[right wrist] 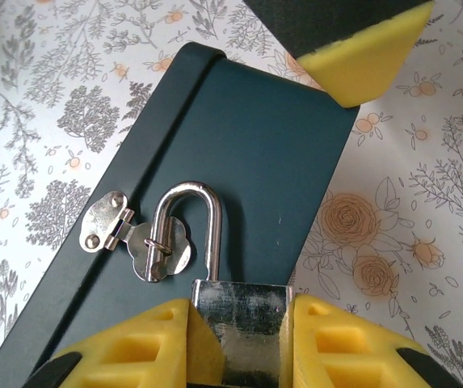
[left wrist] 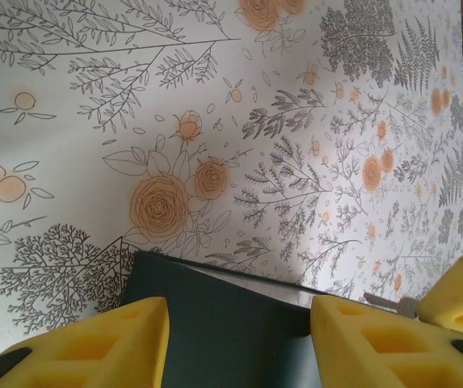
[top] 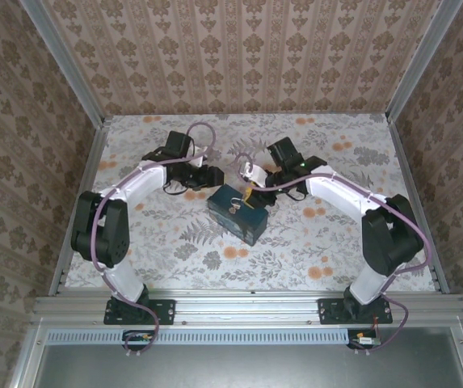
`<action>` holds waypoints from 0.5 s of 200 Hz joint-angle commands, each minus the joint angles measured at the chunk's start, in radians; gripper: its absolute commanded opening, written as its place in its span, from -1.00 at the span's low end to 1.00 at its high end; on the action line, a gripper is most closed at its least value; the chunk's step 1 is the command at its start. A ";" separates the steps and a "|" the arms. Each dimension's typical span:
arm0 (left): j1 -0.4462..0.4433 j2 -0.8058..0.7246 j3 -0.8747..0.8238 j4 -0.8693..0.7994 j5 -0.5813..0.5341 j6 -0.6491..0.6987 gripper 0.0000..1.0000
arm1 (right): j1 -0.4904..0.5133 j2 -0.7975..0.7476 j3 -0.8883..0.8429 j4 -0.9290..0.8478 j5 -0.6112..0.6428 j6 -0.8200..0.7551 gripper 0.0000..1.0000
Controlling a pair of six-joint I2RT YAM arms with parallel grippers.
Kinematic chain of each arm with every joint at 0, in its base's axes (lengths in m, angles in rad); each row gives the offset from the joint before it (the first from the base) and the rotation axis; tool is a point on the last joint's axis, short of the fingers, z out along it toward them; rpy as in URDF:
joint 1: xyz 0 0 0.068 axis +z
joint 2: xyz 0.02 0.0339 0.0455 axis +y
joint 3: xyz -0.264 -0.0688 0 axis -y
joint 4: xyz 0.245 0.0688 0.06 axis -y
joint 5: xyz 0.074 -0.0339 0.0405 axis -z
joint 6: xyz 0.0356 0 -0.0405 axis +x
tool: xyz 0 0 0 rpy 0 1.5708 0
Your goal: Unlock a padlock with a key
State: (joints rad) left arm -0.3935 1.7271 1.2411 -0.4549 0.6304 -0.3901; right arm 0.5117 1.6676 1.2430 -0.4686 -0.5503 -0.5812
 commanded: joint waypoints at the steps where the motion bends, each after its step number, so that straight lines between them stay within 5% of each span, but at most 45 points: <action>1: -0.010 -0.027 -0.026 0.017 -0.026 -0.036 0.00 | 0.051 -0.030 -0.026 0.101 0.173 0.123 -0.83; 60: 0.000 -0.054 -0.045 0.004 -0.044 -0.066 0.01 | 0.162 -0.094 -0.102 0.283 0.540 0.169 -0.93; 100: 0.018 -0.036 -0.038 0.014 -0.021 -0.086 0.00 | 0.227 -0.152 -0.224 0.519 0.571 0.064 -1.00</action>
State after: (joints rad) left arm -0.3855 1.6985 1.2110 -0.4187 0.5983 -0.4534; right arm 0.7078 1.5547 1.0729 -0.1524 -0.0765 -0.4541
